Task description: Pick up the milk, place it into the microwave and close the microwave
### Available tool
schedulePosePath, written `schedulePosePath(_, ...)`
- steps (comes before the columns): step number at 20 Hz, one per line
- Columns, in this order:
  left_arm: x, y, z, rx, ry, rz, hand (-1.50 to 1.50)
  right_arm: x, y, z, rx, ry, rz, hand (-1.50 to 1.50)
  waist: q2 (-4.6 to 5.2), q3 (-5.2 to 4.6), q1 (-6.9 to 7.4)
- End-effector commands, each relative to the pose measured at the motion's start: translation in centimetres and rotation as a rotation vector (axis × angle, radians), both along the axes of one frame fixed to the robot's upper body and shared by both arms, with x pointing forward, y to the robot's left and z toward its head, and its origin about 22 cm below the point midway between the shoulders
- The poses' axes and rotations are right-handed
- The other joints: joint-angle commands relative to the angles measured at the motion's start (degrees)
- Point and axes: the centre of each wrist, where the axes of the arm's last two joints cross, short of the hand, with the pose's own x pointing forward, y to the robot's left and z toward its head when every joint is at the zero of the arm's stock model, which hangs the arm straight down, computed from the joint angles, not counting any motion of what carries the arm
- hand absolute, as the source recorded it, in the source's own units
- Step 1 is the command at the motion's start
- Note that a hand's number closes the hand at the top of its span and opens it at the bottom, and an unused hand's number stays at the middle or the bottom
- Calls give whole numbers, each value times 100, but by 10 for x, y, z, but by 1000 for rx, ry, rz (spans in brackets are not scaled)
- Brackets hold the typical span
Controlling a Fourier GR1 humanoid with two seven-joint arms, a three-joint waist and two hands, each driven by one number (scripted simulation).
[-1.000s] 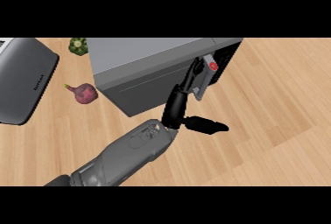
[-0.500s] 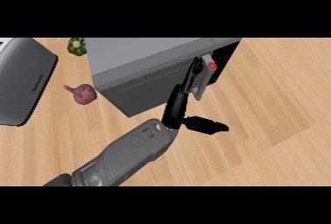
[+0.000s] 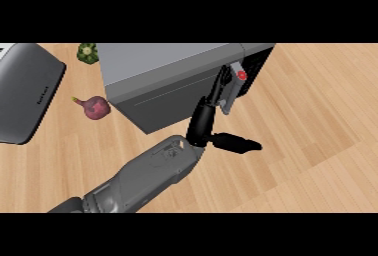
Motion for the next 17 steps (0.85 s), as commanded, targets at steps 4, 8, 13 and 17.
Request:
schedulePosePath(4,19,2,9,24,99,15,150,1,-1,5,11,-5,8,-150,57,40,-46)
schedulePosePath(8,45,38,6,217,-15,187,-150,0,-2,4,0,18,3,-150,-10,91,143)
schedulePosePath(13,54,52,3,289,-5,278,-150,-3,-9,10,-8,7,-21,-150,-4,98,313)
schedulePosePath(17,56,41,11,302,-10,277,-150,-4,-10,12,-10,6,-28,-150,-39,88,384)
